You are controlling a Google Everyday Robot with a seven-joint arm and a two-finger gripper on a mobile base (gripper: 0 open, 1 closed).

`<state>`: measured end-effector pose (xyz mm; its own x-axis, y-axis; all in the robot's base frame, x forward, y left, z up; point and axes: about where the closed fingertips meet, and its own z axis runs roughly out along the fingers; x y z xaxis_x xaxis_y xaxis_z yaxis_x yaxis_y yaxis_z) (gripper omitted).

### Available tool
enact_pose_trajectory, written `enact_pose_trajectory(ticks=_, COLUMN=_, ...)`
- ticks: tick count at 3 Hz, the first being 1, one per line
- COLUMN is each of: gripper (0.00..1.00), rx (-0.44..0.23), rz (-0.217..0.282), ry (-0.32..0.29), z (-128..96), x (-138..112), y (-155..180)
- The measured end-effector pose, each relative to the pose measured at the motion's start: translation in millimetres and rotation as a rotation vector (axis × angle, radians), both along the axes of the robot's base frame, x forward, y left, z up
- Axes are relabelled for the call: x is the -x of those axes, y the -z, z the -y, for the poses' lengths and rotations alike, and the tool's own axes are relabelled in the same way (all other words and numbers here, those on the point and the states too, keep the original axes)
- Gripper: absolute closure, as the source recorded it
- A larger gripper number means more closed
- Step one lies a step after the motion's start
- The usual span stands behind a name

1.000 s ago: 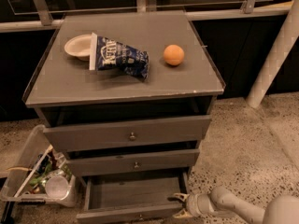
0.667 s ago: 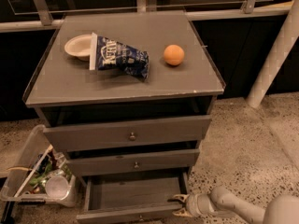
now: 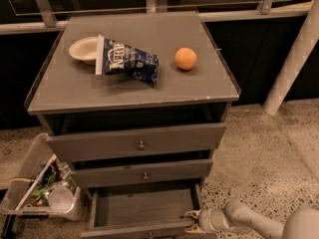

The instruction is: Open bottom drawer

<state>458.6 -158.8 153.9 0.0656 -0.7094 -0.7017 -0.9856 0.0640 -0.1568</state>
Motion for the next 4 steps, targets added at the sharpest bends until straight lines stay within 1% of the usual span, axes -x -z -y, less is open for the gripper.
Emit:
enact_pose_trajectory(ticks=1, gripper=1.00, rx=0.006, rz=-0.001, ry=-0.007, z=4.2, x=14.2, y=3.3)
enact_pose_trajectory(ticks=2, gripper=0.82, rx=0.006, rz=-0.001, ry=-0.007, z=4.3, x=14.9, y=-0.5)
enact_pose_trajectory(ticks=4, gripper=0.36, rx=0.006, rz=-0.001, ry=-0.007, z=4.3, x=14.9, y=-0.4)
